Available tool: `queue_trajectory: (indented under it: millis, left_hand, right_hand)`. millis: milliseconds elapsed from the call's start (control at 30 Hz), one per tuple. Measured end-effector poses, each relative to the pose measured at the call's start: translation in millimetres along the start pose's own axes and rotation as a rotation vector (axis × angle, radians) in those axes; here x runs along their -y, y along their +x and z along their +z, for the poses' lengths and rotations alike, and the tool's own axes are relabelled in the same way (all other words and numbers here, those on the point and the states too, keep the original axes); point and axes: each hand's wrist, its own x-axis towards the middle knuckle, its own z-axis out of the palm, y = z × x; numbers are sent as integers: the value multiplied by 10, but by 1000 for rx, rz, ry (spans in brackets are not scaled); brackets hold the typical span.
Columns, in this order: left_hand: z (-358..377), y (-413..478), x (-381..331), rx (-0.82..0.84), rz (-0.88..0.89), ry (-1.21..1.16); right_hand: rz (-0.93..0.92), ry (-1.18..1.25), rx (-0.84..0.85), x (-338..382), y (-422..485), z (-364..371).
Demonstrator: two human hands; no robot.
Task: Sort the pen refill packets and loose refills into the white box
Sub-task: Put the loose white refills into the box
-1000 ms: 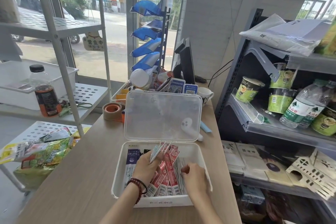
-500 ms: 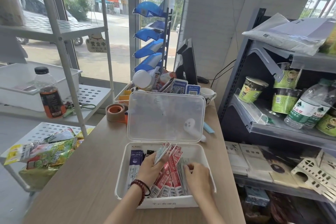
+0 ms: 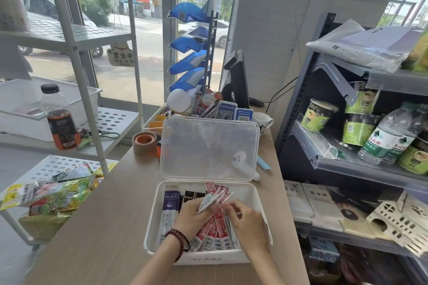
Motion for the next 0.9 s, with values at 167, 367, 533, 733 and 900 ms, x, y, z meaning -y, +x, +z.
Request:
queue_trajectory:
  millis: [167,367,533,733,900]
  left_hand:
    - [2,-16,-11,9,4,26]
    - [8,-24,-58,7,-7,-61]
    - [10,-29,-35,26,-34,-78]
    - [12,-28,-54,-26,-33,-102]
    - [2,-17,-70,-66,-36,-137]
  right_hand:
    - [10,41,14,1,-8,-16]
    - [41,129,17,-17,-12,-37]
    - [104,146,-14,35,-28,-63]
    - [179,161,-99,10,11,-30]
    - [168,78,-68,35,2,-33]
